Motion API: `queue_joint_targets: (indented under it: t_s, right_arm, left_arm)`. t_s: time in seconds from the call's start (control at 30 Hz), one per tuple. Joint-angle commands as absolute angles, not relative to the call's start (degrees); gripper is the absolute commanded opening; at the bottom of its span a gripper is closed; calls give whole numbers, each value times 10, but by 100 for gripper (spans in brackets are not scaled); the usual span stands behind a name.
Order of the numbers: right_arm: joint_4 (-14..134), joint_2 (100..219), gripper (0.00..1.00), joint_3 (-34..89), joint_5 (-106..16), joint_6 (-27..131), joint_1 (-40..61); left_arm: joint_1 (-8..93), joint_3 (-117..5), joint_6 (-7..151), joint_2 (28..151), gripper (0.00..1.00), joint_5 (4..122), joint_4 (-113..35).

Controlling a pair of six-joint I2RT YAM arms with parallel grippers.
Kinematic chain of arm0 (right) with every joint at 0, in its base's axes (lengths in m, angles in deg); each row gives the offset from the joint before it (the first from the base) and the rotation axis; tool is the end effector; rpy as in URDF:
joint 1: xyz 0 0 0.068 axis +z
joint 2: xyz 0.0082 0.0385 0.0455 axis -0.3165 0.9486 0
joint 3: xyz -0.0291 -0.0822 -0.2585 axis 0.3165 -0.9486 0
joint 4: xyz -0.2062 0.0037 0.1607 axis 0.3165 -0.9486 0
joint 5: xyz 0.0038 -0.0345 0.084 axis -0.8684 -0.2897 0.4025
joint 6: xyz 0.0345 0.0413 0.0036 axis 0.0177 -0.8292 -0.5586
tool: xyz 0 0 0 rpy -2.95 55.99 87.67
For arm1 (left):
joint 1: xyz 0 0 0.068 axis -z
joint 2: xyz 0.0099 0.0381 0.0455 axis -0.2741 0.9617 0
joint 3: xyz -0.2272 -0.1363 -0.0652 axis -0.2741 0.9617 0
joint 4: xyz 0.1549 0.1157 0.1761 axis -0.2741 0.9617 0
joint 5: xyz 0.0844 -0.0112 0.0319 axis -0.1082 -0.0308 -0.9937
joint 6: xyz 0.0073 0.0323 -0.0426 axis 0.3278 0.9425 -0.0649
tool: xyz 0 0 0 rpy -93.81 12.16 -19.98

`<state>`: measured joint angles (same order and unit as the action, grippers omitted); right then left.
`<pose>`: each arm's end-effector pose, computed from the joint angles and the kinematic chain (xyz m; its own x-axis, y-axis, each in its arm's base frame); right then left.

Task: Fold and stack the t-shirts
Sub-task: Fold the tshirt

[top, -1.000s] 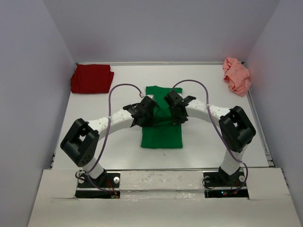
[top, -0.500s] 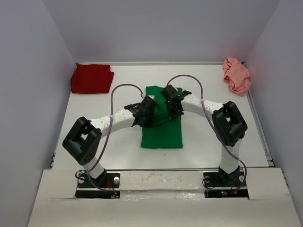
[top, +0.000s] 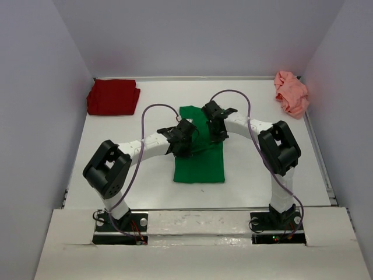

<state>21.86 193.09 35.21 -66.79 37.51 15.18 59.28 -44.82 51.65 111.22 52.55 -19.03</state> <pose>0.3454 0.2191 0.1757 -0.8971 -0.1709 -0.4074 -0.1466 0.9851 -0.0904 0.2555 -0.2394 0.1920 -0.8501 0.0859 -0.5196 0.2653 0.9222 -0.2815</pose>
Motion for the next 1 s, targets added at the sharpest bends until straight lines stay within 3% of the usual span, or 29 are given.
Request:
queue_joint_targets:
  t_s: [0.0,0.53,0.97]
  right_arm:
    - [230,1923,0,371,-671,384,152]
    - [185,1777,0,334,-658,399,152]
    - [218,1750,0,246,-642,389,157]
  left_arm:
    - [590,-479,530,1111,0,516,-184]
    - [569,-572,540,1235,0,518,-188]
    - [548,-613,554,1228,0,508,-165]
